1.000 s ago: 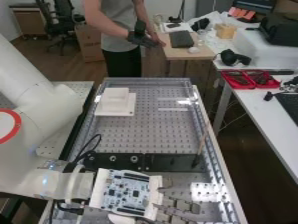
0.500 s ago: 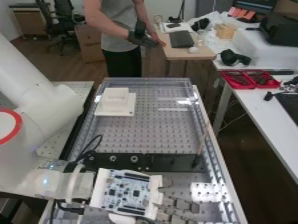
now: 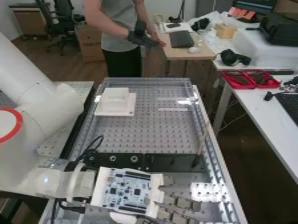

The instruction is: Grab the paper clip and place it in the clear container

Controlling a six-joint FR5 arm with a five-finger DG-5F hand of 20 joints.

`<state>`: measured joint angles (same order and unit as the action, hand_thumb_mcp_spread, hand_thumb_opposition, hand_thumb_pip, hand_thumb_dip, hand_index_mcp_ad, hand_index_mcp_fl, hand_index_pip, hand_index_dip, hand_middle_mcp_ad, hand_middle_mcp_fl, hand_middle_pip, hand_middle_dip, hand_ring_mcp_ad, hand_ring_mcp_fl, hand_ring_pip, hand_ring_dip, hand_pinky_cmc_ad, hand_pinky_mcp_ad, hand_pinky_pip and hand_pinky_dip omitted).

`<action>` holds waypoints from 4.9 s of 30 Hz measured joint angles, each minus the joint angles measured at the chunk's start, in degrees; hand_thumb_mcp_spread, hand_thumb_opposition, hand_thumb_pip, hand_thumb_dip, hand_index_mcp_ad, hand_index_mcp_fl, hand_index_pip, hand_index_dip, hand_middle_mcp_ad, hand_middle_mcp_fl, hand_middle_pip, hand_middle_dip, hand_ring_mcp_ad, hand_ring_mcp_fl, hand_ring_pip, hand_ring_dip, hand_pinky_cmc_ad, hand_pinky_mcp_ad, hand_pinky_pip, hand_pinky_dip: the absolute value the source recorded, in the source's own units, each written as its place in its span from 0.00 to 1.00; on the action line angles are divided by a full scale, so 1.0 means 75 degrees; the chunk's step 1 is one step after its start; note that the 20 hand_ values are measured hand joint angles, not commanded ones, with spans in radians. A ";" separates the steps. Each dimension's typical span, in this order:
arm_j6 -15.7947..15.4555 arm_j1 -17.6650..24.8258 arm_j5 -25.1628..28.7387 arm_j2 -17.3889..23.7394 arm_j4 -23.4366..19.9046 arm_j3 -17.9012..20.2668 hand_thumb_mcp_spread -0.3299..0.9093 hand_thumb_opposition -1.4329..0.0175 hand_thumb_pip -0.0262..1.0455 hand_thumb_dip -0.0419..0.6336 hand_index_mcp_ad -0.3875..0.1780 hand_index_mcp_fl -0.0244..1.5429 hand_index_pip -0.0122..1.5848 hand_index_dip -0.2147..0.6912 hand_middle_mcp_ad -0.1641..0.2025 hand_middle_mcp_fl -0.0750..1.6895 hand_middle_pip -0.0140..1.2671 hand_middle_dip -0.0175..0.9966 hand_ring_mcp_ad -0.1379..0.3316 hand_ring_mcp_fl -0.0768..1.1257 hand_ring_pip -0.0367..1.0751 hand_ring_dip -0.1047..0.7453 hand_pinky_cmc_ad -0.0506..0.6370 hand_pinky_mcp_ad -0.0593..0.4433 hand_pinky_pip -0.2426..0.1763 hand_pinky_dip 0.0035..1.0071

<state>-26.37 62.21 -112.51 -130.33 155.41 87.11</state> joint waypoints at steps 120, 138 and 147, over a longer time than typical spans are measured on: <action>0.0567 0.5328 0.4001 0.0698 -0.2034 0.1229 0.70 0.29 0.57 0.48 0.39 0.49 0.78 0.35 0.67 0.12 0.12 0.18 0.54 0.07 0.13 0.23 0.54 0.68 0.55 0.18; 0.0478 0.5285 0.3829 0.0606 -0.1235 0.0982 0.61 0.38 0.70 0.51 0.38 0.18 0.81 0.32 0.67 0.04 0.12 0.19 0.54 0.06 0.12 0.23 0.55 0.67 0.47 0.29; 0.0666 0.5213 0.3870 0.1241 -0.1498 0.1423 0.59 0.40 0.70 0.53 0.38 0.11 0.80 0.30 0.67 0.04 0.12 0.19 0.54 0.06 0.11 0.23 0.55 0.67 0.43 0.32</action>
<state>-21.38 101.31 -83.48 -121.03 144.17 97.78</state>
